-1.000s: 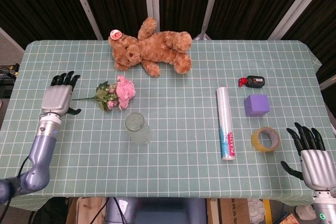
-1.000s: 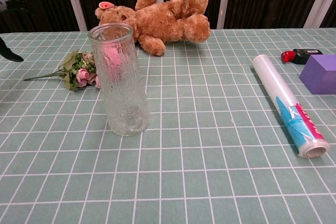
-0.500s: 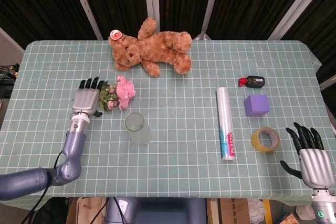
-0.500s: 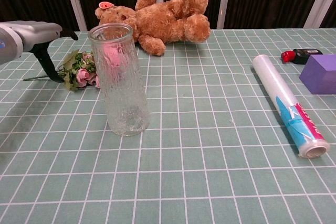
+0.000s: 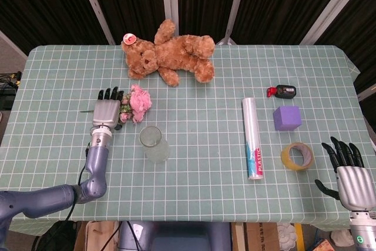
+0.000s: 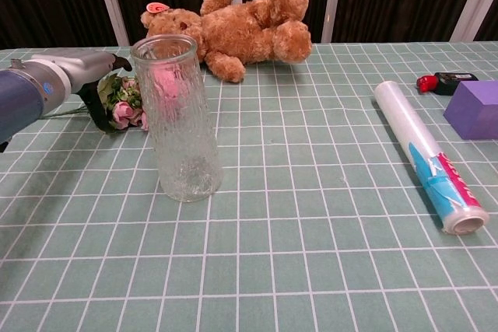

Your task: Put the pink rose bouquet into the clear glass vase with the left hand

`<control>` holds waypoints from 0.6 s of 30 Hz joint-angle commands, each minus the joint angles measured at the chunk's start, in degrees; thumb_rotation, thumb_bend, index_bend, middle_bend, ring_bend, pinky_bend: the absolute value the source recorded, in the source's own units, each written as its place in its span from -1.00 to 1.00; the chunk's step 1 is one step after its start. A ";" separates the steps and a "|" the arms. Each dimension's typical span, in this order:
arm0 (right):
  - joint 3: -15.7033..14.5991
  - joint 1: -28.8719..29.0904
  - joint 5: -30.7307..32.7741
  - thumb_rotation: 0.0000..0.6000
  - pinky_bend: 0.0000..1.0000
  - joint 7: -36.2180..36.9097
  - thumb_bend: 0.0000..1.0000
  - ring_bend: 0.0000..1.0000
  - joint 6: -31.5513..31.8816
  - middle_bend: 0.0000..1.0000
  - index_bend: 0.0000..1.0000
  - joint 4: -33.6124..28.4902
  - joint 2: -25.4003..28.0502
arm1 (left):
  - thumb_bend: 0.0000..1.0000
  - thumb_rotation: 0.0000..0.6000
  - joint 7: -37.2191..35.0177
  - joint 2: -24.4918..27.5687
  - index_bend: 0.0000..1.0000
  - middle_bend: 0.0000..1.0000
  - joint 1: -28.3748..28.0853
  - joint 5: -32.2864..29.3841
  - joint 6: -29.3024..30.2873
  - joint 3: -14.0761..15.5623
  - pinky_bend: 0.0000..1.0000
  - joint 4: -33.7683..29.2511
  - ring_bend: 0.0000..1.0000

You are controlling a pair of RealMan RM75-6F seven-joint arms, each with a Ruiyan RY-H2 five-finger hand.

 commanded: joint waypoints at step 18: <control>-0.14 0.21 -0.40 1.00 -1.00 1.80 -0.59 -0.83 -0.21 -0.84 -0.68 0.78 0.15 | -0.14 1.00 1.87 -8.75 -0.59 -0.64 -2.73 1.94 0.02 -0.28 -0.60 12.09 -0.73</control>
